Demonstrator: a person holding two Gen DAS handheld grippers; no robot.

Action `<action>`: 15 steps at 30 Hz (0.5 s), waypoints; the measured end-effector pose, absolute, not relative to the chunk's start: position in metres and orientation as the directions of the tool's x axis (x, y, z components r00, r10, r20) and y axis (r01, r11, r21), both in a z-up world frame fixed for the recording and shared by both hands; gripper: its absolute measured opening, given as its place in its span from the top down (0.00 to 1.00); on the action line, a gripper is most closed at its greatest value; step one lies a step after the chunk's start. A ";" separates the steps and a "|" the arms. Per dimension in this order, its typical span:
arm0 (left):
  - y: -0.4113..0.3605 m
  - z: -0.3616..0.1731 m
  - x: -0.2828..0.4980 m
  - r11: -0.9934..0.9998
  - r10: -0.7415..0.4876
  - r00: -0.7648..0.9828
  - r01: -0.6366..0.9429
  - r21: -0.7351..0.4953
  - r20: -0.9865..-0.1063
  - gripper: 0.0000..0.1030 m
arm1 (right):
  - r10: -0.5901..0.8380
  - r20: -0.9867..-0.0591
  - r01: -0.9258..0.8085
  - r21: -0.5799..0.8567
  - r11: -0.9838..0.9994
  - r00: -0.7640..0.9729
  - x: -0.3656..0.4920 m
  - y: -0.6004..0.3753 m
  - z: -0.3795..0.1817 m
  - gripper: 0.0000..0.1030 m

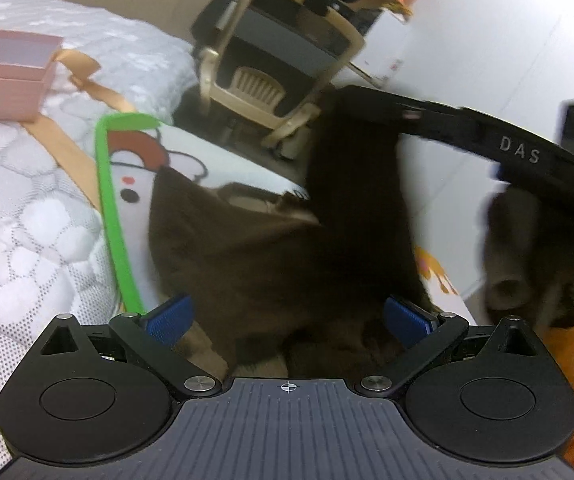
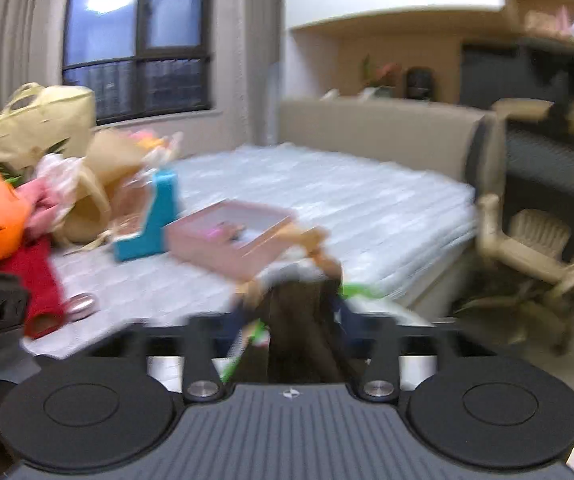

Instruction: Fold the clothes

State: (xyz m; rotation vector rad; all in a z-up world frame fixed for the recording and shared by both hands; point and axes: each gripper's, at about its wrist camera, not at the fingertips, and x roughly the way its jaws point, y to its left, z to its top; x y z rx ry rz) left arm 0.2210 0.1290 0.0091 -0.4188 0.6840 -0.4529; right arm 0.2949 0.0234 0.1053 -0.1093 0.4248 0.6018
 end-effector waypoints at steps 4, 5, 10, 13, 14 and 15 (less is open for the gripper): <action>0.123 0.009 0.220 0.821 -0.537 0.675 0.279 -0.498 -0.507 0.00 | 0.530 -0.376 -0.553 0.056 0.832 0.760 0.277 0.000 0.109 0.21; 0.121 0.008 0.224 0.824 -0.529 0.678 0.268 -0.499 -0.510 0.00 | 0.514 -0.369 -0.532 0.060 0.845 0.774 0.272 -0.012 0.110 0.17; 0.112 -0.001 0.255 0.855 -0.437 0.711 0.139 -0.499 -0.551 0.00 | 0.406 -0.387 -0.411 0.074 0.909 0.828 0.271 -0.068 0.092 0.13; 0.100 -0.005 0.272 0.891 -0.382 0.712 0.115 -0.439 -0.589 0.27 | 0.353 -0.412 -0.345 0.095 0.934 0.840 0.254 -0.098 0.068 0.12; 0.093 -0.006 0.277 0.906 -0.365 0.705 0.120 -0.405 -0.608 0.47 | 0.335 -0.422 -0.326 0.096 0.941 0.843 0.249 -0.107 0.059 0.12; 0.086 -0.006 0.281 0.921 -0.345 0.697 0.124 -0.368 -0.628 0.65 | 0.322 -0.432 -0.308 0.104 0.946 0.842 0.246 -0.115 0.052 0.12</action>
